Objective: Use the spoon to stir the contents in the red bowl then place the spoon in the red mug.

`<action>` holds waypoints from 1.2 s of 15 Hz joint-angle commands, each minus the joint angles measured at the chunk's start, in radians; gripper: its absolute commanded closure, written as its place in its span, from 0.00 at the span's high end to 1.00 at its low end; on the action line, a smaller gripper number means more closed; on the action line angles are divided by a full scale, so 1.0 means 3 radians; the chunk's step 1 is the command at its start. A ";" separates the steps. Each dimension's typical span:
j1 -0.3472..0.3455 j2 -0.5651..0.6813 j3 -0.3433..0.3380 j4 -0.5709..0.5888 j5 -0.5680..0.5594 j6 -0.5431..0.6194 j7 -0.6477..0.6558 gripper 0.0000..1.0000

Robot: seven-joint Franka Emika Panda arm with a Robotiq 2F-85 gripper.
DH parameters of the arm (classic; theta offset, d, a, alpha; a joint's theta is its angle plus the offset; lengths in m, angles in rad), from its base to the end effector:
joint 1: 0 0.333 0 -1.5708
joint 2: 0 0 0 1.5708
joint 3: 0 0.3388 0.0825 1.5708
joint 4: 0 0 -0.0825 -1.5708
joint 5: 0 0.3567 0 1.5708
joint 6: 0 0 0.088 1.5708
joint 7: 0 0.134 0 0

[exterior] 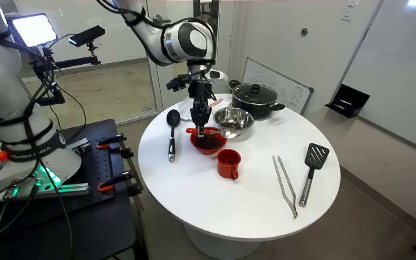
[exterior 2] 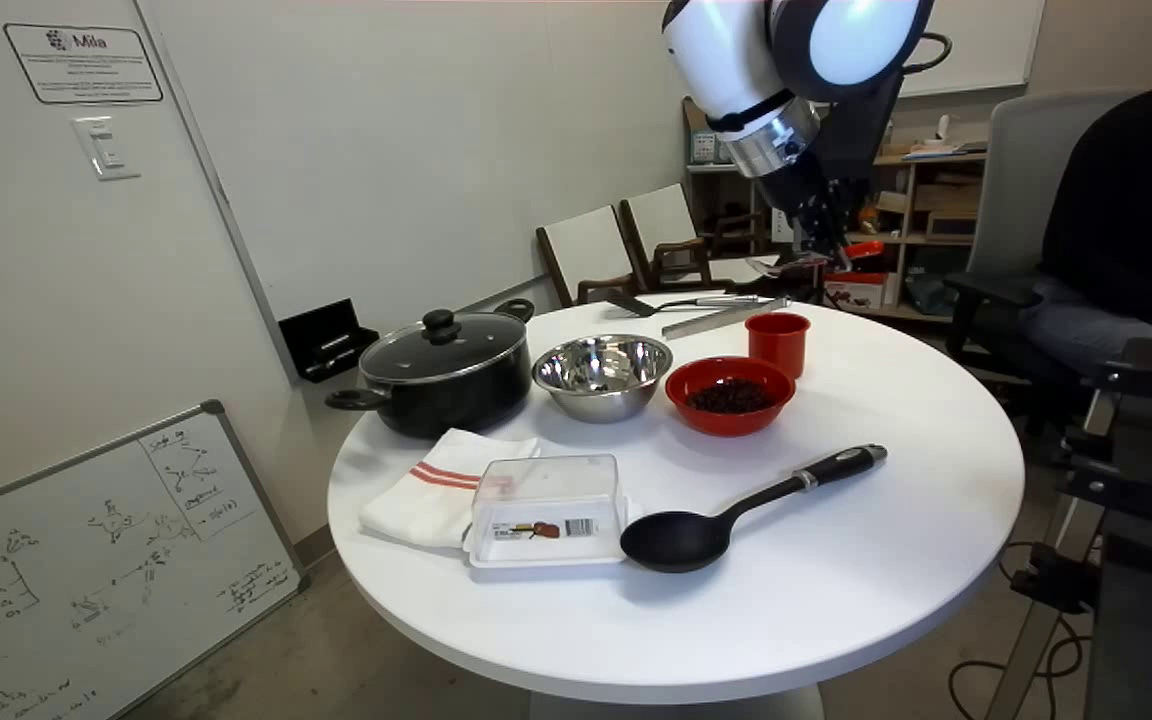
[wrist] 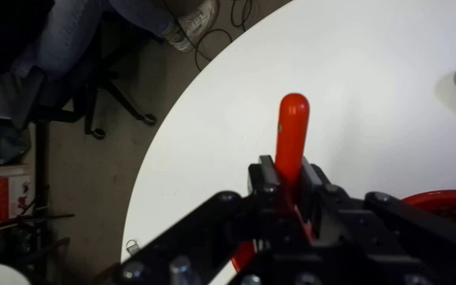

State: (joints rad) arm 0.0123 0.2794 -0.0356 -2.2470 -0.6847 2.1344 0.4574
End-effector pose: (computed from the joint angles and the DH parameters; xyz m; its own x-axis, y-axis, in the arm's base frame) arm 0.4873 -0.0535 0.2439 0.9679 -0.0626 -0.2434 0.0802 -0.8409 0.5351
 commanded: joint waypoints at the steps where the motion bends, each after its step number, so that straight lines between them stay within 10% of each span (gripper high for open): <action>1: -0.0125 0.0125 -0.0010 0.0174 0.0487 -0.0028 -0.0669 0.04; 18: -0.0120 0.0808 -0.0188 0.0933 0.0878 -0.0651 -0.1010 0.04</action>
State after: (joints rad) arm -0.0313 0.4724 -0.0719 -2.0344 -0.4332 1.9581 0.1587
